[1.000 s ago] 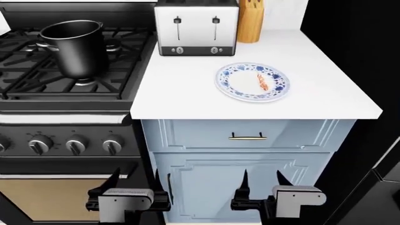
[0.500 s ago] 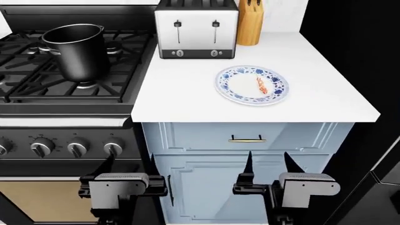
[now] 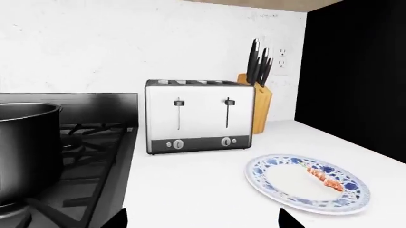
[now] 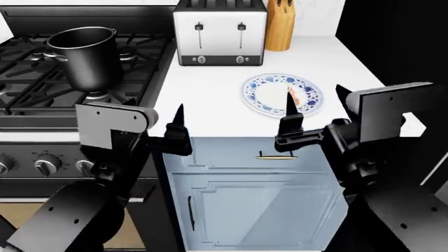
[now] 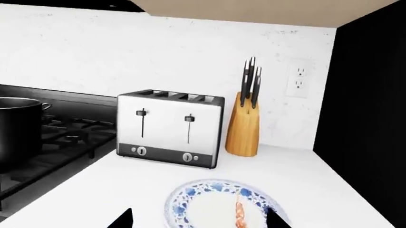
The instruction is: Frozen meat rests on a plate on the counter. Retrieve the meat and place it in a pot on a burner. Then turn the burner on.
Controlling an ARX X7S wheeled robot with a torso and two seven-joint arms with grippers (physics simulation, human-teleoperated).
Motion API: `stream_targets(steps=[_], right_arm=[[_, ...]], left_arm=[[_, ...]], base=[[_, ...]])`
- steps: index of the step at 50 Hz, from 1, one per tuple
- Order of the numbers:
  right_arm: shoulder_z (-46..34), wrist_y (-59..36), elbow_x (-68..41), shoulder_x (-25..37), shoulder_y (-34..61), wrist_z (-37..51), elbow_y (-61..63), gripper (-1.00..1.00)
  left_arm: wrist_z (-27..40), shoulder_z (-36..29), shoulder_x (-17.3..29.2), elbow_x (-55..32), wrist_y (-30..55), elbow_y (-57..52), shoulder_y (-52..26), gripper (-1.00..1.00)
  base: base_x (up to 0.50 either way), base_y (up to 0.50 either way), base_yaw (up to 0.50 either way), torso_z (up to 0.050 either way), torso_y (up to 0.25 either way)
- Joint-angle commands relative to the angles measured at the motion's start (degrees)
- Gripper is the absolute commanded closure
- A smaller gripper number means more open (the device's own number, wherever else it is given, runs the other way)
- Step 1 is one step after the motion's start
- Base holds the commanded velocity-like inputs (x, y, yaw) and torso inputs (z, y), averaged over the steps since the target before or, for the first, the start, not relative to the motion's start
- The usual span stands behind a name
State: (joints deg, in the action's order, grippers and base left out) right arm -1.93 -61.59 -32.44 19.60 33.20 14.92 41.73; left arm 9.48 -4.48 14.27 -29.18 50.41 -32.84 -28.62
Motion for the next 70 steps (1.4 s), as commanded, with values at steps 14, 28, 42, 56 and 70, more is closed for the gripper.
stream_targets(steps=[14, 28, 42, 56, 70], right_arm=[[0.4, -24.8, -51.7, 10.9, 28.5, 29.1, -7.8, -1.00], [1.5, -21.5, -57.7, 11.4, 26.7, 32.7, -8.6, -1.00], [1.7, -19.3, -61.1, 12.8, 26.1, 36.6, -7.6, -1.00], [2.6, -17.0, -63.4, 14.0, 23.8, 38.8, -6.5, -1.00], [-7.2, -11.5, -82.3, 19.3, 28.1, 59.5, -9.0, -1.00]], left_arm=[[-1.9, 0.5, 1.7, -8.9, 13.5, -3.2, -15.2, -1.00], [-1.0, 2.1, 1.4, -10.1, 13.6, -3.1, -15.4, -1.00], [-0.4, 3.2, 1.7, -11.9, 14.2, -4.8, -15.0, -1.00], [-0.4, 2.4, 2.7, -12.2, 13.7, -5.5, -14.0, -1.00], [-0.5, 3.9, 2.8, -15.6, 14.6, -8.1, -13.0, -1.00]], base=[[0.00, 0.00, 0.00, 0.000, 0.000], [0.32, 0.01, 0.00, 0.000, 0.000], [0.50, 0.00, 0.00, 0.000, 0.000], [0.50, 0.00, 0.00, 0.000, 0.001], [0.18, 0.00, 0.00, 0.000, 0.001]])
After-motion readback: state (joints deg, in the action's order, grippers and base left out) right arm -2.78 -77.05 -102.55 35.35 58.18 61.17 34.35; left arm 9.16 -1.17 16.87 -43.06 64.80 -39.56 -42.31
